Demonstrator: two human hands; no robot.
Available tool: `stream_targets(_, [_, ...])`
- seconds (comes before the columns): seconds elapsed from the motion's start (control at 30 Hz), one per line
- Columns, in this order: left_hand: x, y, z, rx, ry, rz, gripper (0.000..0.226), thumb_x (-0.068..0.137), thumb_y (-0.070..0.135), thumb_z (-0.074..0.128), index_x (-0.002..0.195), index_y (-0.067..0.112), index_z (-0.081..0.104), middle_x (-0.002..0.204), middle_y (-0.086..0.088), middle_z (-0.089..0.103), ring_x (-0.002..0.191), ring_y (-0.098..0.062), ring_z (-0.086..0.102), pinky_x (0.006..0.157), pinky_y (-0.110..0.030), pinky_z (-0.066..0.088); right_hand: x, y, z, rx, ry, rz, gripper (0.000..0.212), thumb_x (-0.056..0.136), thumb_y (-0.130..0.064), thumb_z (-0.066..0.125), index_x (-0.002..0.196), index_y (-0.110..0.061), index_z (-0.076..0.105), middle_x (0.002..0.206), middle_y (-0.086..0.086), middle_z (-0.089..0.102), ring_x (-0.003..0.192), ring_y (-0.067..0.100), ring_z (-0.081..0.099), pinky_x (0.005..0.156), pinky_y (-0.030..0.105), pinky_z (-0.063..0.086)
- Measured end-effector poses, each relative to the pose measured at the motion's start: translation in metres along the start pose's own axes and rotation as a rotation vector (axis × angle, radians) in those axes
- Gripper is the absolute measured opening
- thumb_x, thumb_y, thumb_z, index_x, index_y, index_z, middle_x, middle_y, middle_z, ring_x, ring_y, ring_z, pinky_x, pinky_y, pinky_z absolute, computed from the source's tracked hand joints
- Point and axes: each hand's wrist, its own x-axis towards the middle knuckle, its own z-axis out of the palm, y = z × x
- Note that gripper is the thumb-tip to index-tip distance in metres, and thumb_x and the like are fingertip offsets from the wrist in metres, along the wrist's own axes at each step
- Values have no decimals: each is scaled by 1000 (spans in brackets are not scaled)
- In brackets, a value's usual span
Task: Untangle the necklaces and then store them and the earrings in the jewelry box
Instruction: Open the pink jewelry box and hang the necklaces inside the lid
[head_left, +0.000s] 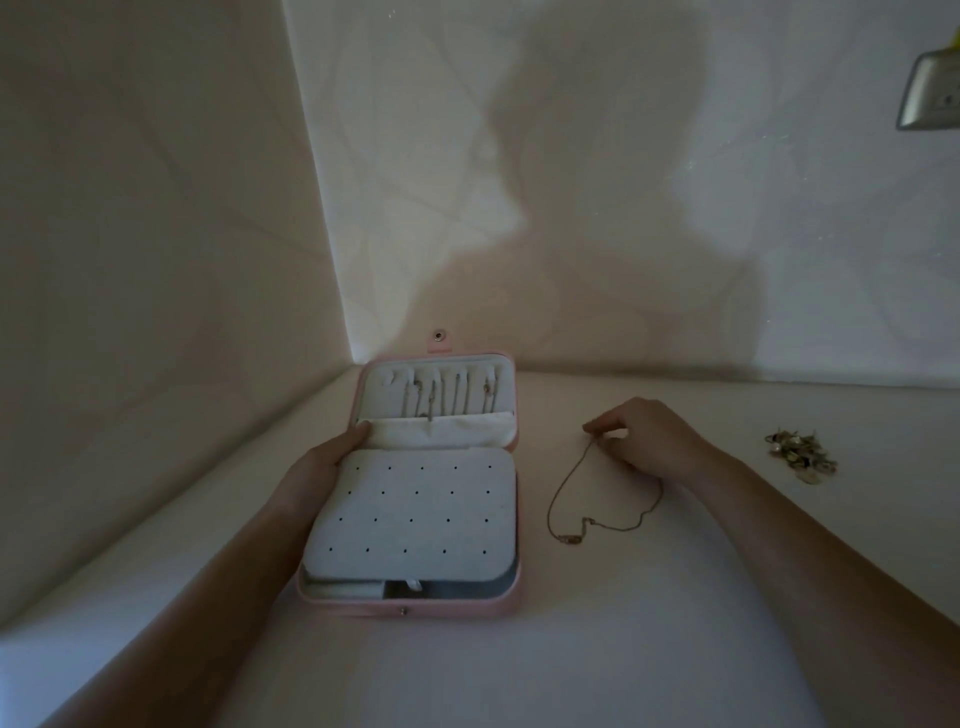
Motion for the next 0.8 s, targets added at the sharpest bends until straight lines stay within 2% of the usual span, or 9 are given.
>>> stream_targets(0.07, [0, 0, -1, 9, 13, 2, 34, 94, 35, 54, 97, 5, 68, 72, -12, 73, 57, -22, 69, 60, -32, 50, 0, -2, -2, -97, -16, 15, 31, 93, -13, 57, 121, -21, 67, 132, -1, 60, 116, 16, 57, 93, 21, 39])
stream_targets(0.17, [1, 0, -2, 8, 28, -5, 35, 93, 36, 55, 99, 5, 68, 77, -13, 73, 63, -25, 70, 64, -35, 51, 0, -7, -6, -128, -45, -16, 32, 94, -14, 57, 124, -17, 64, 134, 2, 59, 123, 17, 53, 97, 22, 37])
stream_targets(0.23, [0, 0, -4, 7, 30, -15, 38, 93, 38, 55, 104, 4, 68, 83, -15, 73, 70, -28, 69, 68, -36, 52, -6, -17, -18, 2, -102, -63, 25, 91, -16, 64, 115, -17, 70, 122, -1, 66, 110, 12, 60, 89, 21, 41])
stream_targets(0.3, [-1, -1, -5, 14, 35, -32, 38, 93, 39, 55, 104, 5, 68, 87, -17, 73, 73, -29, 68, 67, -37, 52, -18, -32, -31, 147, -271, -133, 15, 82, -22, 75, 97, -23, 74, 101, -7, 73, 90, 4, 65, 80, 19, 45])
stream_targets(0.37, [-3, 0, -4, 18, 38, -38, 37, 93, 38, 55, 104, 5, 67, 88, -17, 72, 74, -29, 68, 67, -36, 52, -30, -50, -36, 73, -468, -171, 21, 73, -32, 82, 91, -26, 74, 92, -11, 72, 83, 0, 63, 75, 16, 45])
stream_targets(0.43, [-2, 0, -5, 23, 48, -39, 38, 93, 38, 55, 105, 4, 67, 87, -16, 73, 74, -28, 68, 67, -36, 52, -37, -63, -31, -93, -581, -191, 26, 68, -37, 84, 89, -26, 73, 92, -13, 70, 84, 1, 61, 75, 19, 45])
stream_targets(0.53, [-2, 1, -6, 37, 54, -29, 37, 93, 38, 56, 103, 5, 68, 82, -13, 74, 69, -25, 70, 65, -34, 51, -38, -73, -23, -121, -645, -213, 14, 70, -31, 83, 80, -30, 73, 87, -16, 71, 81, -1, 61, 75, 17, 45])
stream_targets(0.7, [-8, 2, -3, 30, 34, -38, 38, 92, 39, 56, 104, 5, 68, 88, -16, 74, 75, -29, 70, 70, -37, 53, -43, -79, -23, -192, -706, -249, 14, 76, -29, 78, 88, -22, 76, 71, -22, 64, 66, -9, 56, 66, 11, 41])
stream_targets(0.8, [-15, 3, 1, 22, 7, -21, 36, 93, 38, 55, 102, 6, 68, 89, -16, 74, 75, -28, 69, 70, -36, 53, -45, -76, -30, -41, -715, -269, 3, 83, -25, 74, 85, -25, 73, 76, -20, 66, 70, -10, 57, 71, 10, 40])
